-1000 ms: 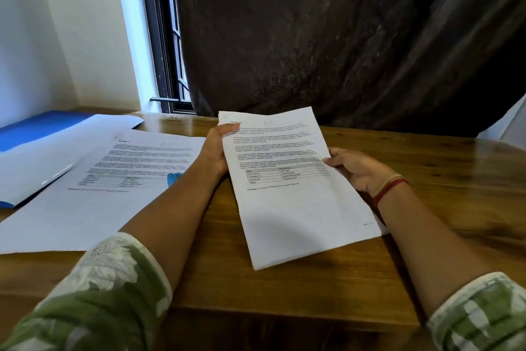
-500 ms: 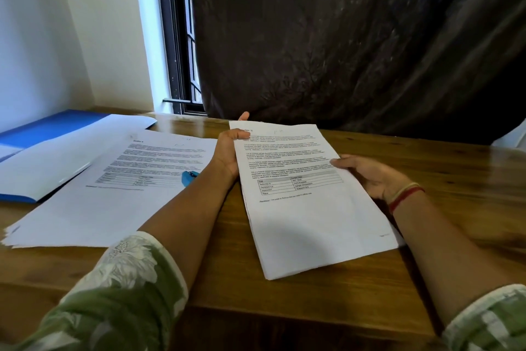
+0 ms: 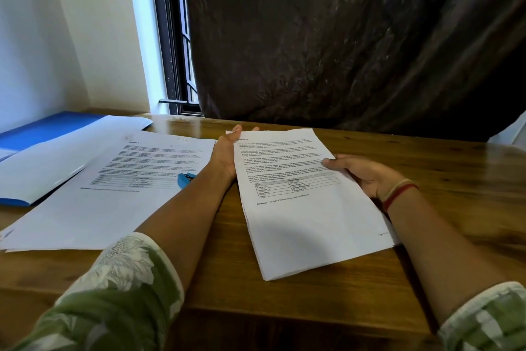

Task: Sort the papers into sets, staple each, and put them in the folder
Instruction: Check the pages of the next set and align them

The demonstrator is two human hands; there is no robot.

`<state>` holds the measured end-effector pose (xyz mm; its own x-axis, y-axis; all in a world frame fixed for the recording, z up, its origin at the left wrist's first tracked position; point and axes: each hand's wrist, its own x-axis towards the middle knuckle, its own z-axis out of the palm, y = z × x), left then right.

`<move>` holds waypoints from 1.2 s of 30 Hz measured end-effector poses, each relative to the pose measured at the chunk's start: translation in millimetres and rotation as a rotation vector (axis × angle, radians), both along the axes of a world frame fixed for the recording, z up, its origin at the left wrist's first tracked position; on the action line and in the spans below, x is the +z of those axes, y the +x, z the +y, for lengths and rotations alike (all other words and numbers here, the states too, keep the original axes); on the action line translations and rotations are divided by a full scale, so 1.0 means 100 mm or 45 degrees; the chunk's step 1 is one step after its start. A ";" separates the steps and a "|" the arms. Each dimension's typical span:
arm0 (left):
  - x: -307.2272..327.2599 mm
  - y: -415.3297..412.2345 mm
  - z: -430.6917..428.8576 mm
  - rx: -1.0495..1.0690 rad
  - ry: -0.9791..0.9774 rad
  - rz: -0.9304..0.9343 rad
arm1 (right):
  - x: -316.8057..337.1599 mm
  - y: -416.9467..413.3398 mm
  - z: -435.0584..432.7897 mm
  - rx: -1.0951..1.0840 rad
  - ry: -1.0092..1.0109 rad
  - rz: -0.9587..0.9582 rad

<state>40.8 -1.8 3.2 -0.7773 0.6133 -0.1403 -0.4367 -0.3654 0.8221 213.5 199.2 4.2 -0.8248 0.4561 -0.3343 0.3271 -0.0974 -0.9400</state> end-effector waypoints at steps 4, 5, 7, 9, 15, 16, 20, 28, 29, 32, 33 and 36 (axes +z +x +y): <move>0.02 0.04 -0.02 0.004 -0.038 -0.007 | -0.01 -0.01 -0.01 -0.010 0.052 0.027; 0.02 0.04 -0.01 -0.014 -0.047 -0.019 | -0.01 -0.01 -0.01 -0.025 0.071 0.033; 0.04 0.05 0.00 -0.056 -0.104 0.026 | -0.02 -0.02 0.00 -0.061 0.101 0.037; 0.07 0.11 0.01 -0.088 -0.237 0.136 | -0.02 -0.02 0.01 -0.104 0.116 0.045; 0.15 0.27 0.08 -0.053 -0.579 0.258 | 0.02 0.03 0.04 -0.177 0.171 -0.015; 0.15 0.27 0.09 -0.044 -0.629 0.289 | 0.03 0.03 0.03 -0.170 0.179 -0.033; 0.15 0.29 0.11 -0.053 -0.751 0.401 | 0.06 0.03 -0.03 -0.363 0.461 -0.037; 0.25 0.52 0.19 -0.361 -0.908 0.677 | 0.24 -0.16 -0.19 -0.258 1.290 0.227; 0.26 0.56 0.21 -0.405 -0.908 0.708 | 0.26 -0.22 -0.22 -0.164 1.336 0.144; 0.24 0.63 0.23 -0.523 -0.896 0.740 | 0.29 -0.35 -0.30 -0.025 1.168 0.029; 0.21 0.62 0.25 -0.553 -0.887 0.740 | 0.29 -0.37 -0.30 -0.006 1.031 0.038; 0.15 0.59 0.28 -0.564 -0.898 0.779 | 0.25 -0.39 -0.28 -0.009 0.828 0.103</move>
<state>99.9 26.3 18.6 -0.5610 0.7935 -0.2358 0.1499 0.3775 0.9138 174.9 171.1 29.6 -0.8318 0.5502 0.0743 0.2547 0.4970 -0.8295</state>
